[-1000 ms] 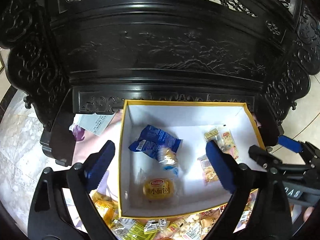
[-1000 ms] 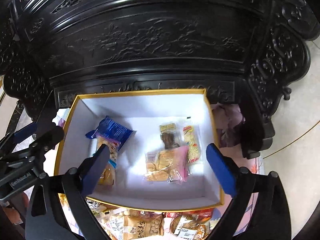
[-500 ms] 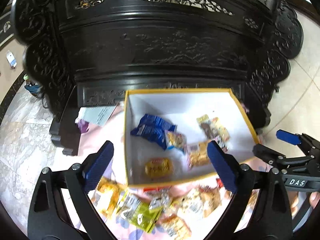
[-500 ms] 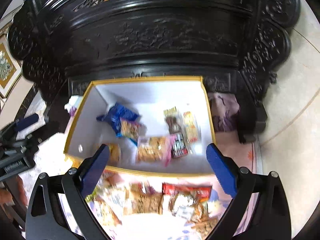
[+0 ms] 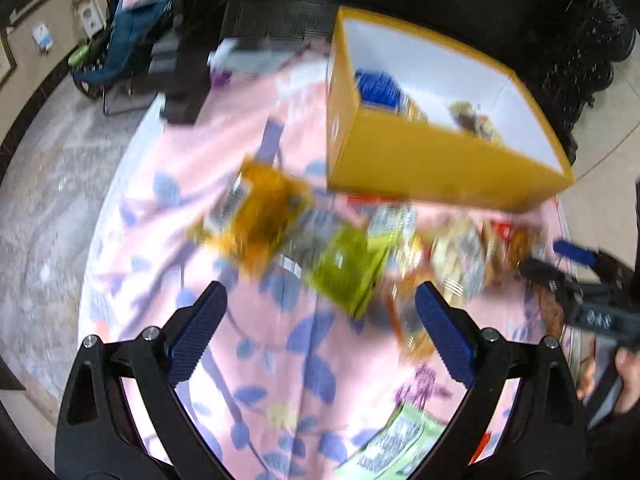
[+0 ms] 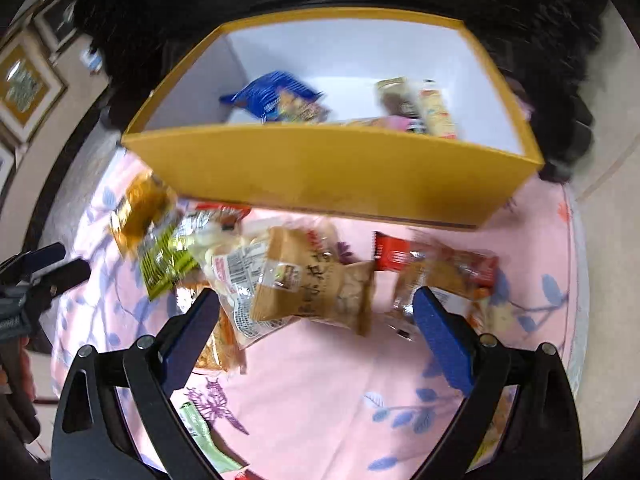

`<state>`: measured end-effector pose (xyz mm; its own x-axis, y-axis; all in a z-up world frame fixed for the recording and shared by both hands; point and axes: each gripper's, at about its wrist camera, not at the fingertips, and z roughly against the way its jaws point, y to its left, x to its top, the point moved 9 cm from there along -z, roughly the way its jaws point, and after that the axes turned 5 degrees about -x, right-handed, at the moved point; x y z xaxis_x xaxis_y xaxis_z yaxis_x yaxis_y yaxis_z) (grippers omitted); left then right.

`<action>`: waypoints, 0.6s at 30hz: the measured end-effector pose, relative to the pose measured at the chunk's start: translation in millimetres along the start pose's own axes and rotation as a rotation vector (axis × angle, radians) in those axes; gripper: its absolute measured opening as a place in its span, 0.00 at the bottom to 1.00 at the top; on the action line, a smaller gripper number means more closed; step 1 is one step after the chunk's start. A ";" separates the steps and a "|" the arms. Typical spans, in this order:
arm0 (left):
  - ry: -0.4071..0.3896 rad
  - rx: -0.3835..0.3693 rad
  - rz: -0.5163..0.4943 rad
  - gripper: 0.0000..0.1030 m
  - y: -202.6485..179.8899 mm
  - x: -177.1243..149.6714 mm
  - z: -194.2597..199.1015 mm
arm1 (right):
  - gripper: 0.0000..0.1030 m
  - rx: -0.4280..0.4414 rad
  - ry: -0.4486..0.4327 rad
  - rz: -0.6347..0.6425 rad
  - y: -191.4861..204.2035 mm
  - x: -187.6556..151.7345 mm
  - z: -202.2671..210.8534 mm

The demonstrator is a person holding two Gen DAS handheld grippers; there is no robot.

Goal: Organize snacks
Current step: 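Withdraw both grippers from the box back over the snacks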

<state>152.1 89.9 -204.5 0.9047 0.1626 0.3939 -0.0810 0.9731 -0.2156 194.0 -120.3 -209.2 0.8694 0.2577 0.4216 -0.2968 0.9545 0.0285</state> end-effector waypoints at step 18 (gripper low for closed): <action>0.051 0.021 -0.052 0.94 -4.5 -19.7 -20.7 | 0.87 -0.020 0.104 -0.096 -15.7 -2.1 -50.9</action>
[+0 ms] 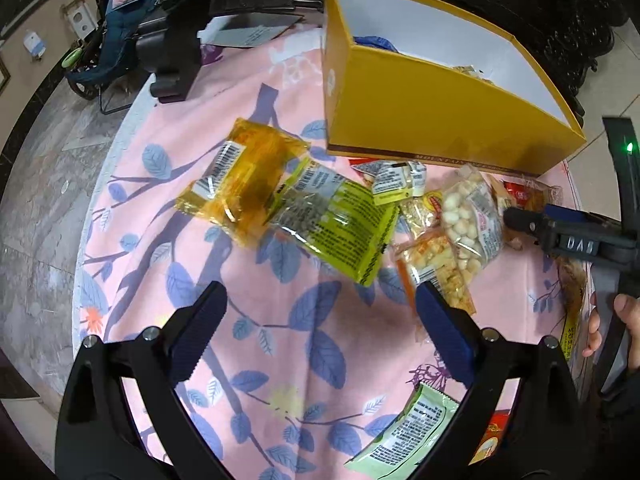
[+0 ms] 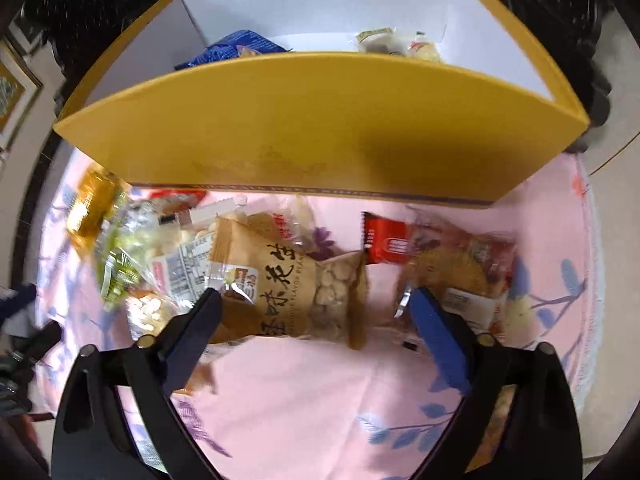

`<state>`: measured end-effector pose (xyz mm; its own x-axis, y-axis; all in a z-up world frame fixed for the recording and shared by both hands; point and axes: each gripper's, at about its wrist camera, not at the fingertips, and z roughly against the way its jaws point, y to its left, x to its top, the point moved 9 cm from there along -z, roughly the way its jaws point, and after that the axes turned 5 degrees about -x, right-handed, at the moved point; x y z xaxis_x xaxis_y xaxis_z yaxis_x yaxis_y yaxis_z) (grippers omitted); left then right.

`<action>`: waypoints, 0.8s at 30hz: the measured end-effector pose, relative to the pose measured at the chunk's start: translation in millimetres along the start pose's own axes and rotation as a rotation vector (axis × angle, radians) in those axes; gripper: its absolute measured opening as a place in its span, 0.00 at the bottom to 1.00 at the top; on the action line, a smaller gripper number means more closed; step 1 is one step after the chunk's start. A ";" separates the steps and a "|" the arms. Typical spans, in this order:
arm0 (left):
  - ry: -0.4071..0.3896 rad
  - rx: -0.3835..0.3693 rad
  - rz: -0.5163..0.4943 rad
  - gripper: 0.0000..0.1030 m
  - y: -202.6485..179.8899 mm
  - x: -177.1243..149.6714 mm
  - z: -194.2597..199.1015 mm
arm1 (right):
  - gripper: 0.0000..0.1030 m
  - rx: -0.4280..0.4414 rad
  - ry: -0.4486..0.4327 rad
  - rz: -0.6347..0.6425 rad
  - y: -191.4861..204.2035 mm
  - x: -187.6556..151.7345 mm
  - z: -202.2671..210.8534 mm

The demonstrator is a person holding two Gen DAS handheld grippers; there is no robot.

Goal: Organize snacks
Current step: 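Withdraw both grippers from the box back over the snacks, then grasp the brown peanut bag with the right gripper while the left grasps the green-yellow bag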

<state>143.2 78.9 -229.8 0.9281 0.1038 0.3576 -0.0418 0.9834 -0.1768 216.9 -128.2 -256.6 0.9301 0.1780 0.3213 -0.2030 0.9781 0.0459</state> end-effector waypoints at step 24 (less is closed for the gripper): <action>-0.006 -0.015 -0.019 0.94 -12.1 9.6 -3.4 | 0.38 -0.103 -0.061 0.020 9.7 1.4 -15.2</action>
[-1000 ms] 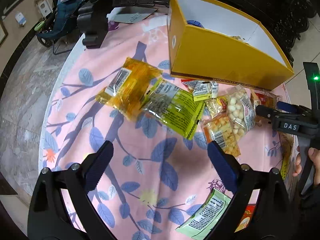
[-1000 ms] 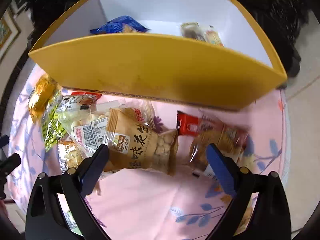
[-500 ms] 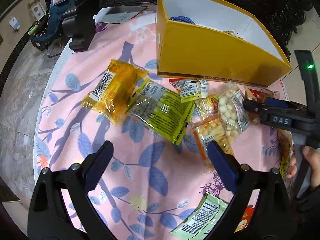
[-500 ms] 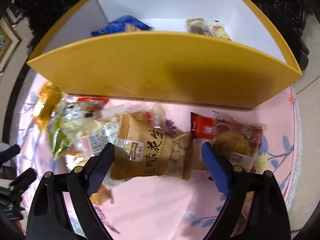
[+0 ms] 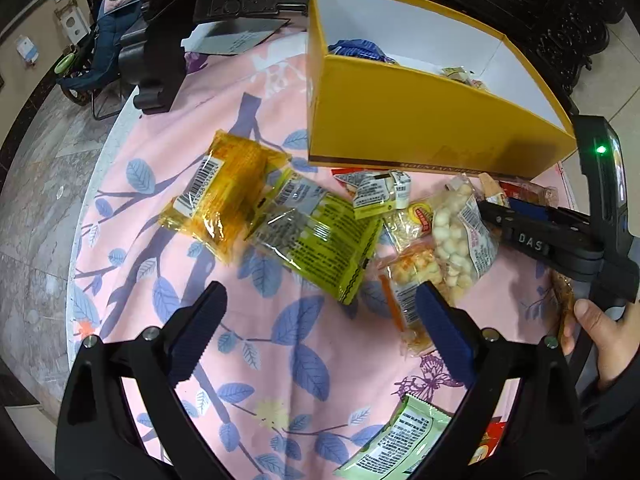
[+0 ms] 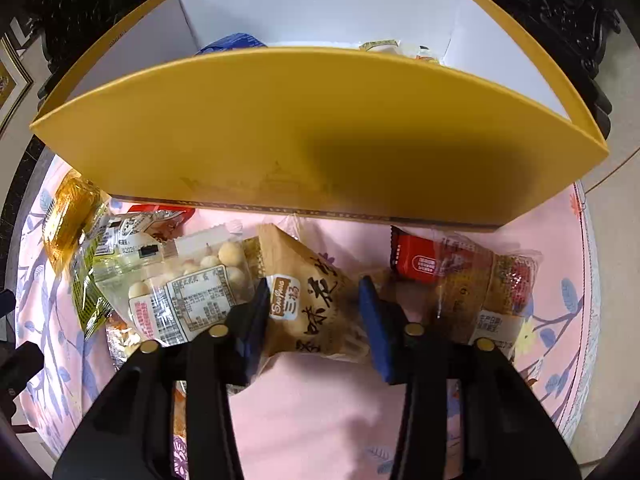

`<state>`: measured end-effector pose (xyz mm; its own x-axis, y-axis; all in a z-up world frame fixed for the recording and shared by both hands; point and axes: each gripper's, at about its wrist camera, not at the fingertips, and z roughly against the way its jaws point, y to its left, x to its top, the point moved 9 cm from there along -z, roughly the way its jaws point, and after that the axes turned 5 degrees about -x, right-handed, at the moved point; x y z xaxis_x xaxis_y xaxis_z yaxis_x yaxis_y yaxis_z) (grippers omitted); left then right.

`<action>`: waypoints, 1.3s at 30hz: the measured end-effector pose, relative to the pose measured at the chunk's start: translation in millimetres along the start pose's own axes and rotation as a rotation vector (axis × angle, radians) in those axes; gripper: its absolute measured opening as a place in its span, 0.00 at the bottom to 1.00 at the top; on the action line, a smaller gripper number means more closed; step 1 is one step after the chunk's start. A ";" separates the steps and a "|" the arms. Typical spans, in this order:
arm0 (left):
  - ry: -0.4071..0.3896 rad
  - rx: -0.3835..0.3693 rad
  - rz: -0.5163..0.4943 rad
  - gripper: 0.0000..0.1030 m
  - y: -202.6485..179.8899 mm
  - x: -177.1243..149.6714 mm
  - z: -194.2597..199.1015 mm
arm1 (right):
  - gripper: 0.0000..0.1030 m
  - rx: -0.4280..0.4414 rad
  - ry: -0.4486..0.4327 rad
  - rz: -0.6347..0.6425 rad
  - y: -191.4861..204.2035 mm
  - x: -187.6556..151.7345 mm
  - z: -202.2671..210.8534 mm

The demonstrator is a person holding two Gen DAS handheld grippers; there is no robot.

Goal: Organize snacks
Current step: 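Grasp the brown peanut bag with the right gripper while the left grasps the green-yellow bag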

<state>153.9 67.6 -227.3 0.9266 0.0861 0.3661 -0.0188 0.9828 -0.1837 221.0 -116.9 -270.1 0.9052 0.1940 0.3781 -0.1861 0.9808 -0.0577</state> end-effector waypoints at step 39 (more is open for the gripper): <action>0.005 0.078 -0.198 0.79 12.8 13.5 -90.6 | 0.26 0.109 -0.012 -0.028 -3.8 -12.4 27.4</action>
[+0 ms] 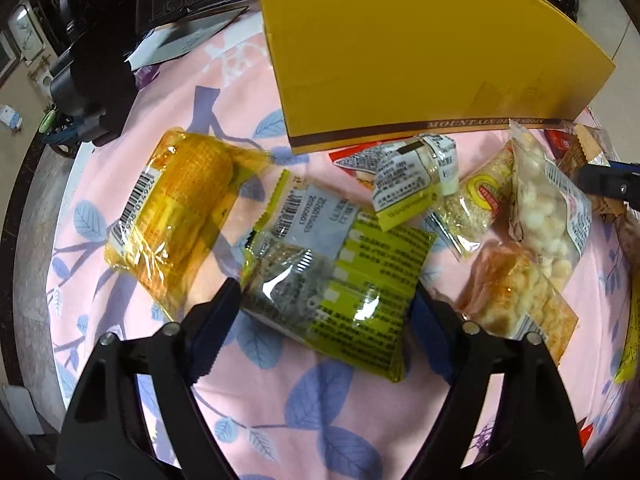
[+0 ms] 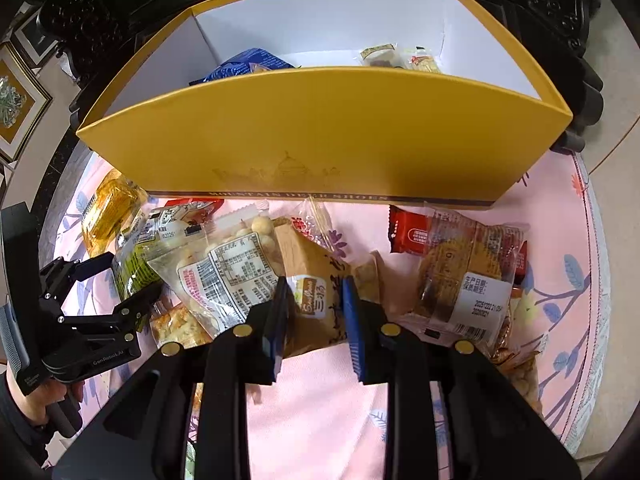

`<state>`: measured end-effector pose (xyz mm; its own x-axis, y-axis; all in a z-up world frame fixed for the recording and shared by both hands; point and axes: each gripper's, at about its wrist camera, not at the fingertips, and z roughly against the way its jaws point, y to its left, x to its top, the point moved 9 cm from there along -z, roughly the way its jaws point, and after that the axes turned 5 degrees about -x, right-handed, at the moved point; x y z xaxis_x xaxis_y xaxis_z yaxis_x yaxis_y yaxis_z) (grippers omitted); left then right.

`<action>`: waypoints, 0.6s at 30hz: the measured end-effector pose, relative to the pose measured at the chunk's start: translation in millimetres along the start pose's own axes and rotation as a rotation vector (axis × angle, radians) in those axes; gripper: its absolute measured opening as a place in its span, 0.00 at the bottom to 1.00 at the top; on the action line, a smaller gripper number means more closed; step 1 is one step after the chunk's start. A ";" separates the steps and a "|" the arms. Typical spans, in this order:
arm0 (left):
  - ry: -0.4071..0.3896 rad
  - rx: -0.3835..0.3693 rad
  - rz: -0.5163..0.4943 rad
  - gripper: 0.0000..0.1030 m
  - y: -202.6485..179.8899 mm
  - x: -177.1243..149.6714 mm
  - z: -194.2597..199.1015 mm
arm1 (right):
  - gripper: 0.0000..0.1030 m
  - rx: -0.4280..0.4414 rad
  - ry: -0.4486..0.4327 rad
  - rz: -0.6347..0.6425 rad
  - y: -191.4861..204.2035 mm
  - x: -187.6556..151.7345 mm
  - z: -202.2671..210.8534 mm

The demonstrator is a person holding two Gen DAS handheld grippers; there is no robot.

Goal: Organize snacks
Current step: 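Grasp the brown peanut bag with the right gripper while the left grasps the green-yellow bag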

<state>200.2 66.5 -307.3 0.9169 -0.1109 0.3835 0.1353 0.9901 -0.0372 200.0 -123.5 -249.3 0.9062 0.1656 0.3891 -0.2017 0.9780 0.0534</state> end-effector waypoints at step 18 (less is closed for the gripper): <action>-0.056 -0.046 0.050 0.75 -23.2 -15.8 51.7 | 0.20 0.036 -0.042 -0.028 -6.1 -2.3 18.5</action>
<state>163.2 49.7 -264.9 0.9006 -0.0552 0.4312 0.1084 0.9891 -0.0997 192.2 -132.2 -233.6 0.8956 0.1319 0.4249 -0.1903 0.9768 0.0979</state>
